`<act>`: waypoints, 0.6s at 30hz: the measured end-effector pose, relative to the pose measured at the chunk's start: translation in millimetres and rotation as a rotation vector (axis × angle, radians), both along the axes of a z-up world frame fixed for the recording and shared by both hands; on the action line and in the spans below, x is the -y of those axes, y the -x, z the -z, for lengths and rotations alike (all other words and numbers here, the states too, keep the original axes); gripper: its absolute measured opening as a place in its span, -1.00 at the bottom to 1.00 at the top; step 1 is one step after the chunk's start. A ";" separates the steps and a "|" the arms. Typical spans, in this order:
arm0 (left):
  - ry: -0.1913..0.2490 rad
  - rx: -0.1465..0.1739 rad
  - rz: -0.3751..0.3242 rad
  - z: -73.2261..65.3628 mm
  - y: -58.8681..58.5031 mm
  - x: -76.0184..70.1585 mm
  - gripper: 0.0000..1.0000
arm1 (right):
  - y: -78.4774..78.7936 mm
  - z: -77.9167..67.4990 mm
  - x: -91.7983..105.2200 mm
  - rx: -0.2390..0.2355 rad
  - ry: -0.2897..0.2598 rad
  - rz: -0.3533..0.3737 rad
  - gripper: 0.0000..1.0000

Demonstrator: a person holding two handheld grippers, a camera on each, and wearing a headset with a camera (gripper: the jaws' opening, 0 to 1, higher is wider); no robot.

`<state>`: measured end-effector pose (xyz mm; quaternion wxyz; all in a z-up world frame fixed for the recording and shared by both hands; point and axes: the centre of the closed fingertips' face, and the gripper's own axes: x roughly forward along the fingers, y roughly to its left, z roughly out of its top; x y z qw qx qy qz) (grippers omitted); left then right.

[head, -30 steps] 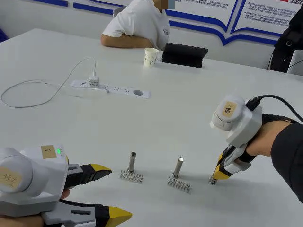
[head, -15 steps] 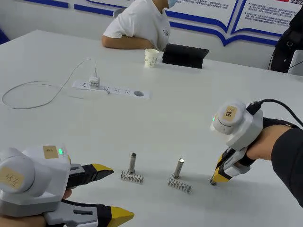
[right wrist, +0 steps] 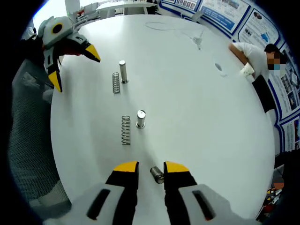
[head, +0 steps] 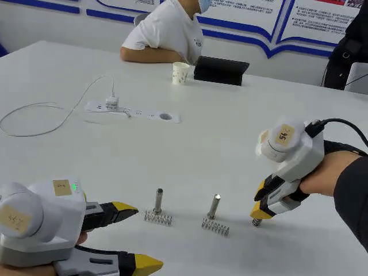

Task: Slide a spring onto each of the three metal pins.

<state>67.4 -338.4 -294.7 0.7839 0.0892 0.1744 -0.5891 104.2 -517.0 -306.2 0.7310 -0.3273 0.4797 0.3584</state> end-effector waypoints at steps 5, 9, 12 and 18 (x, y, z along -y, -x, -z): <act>0.001 0.002 0.002 -1.4 0.4 0.9 0.24 | 7.5 8.5 -16.3 -0.023 -0.015 -0.029 -0.59; 0.000 0.005 0.001 -1.7 0.1 -0.1 0.24 | 11.6 15.0 -26.6 -0.037 -0.020 -0.049 -0.62; -0.001 0.006 0.000 -1.9 -0.3 0.0 0.23 | 13.1 20.3 -33.8 -0.047 -0.024 -0.064 -0.64; 0.001 0.007 0.004 -2.7 0.6 2.7 0.23 | 13.5 31.3 -41.9 -0.065 -0.031 -0.073 -0.67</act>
